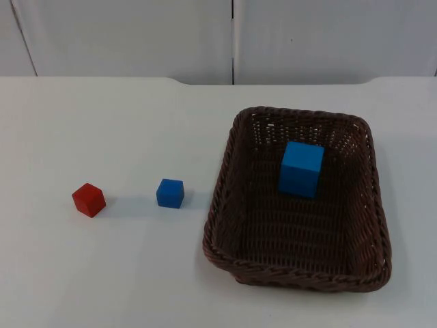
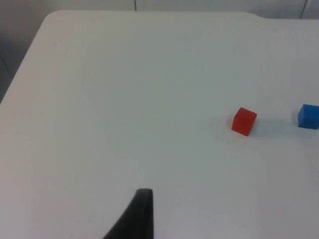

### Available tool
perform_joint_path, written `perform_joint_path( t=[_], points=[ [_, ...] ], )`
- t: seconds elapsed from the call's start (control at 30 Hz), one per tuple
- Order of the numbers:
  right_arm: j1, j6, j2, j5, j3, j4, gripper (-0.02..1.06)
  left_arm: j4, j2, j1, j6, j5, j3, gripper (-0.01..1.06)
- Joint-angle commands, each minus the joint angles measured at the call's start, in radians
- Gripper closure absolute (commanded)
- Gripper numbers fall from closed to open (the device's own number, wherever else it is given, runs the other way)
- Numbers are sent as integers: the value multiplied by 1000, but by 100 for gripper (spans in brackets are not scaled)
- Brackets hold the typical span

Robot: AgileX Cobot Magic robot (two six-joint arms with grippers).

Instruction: Pick up the basket with the left hand and place the largest block into the basket with the right hand.

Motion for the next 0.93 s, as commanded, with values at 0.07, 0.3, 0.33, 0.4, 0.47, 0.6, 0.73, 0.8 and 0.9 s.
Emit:
perform_joint_path(
  t=[0.07,0.3,0.33,0.4,0.47,0.6,0.73,0.8,0.9],
  points=[
    [-79,0,-4,-5,-1,1,-1,4,-3,2,-5,-2,4,0],
    [-226,0,-4,-5,-1,1,-1,4,-3,2,-5,-2,4,0],
    [-226,0,-4,-5,-1,1,-1,4,-3,2,-5,-2,4,0],
    [-274,0,-4,-5,-1,1,-1,4,-3,2,-5,-2,4,0],
    [-335,0,-4,-5,-1,1,-1,4,-3,2,-5,-2,4,0],
    [-414,0,-4,-5,-1,1,-1,4,-3,2,-5,-2,4,0],
    [-489,0,-4,-5,-1,1,-1,4,-3,2,-5,-2,4,0],
    [-539,0,-4,-5,-1,1,-1,4,-3,2,-5,-2,4,0],
    [-564,0,-4,-5,-1,1,-1,4,-3,2,-5,-2,4,0]
  ],
)
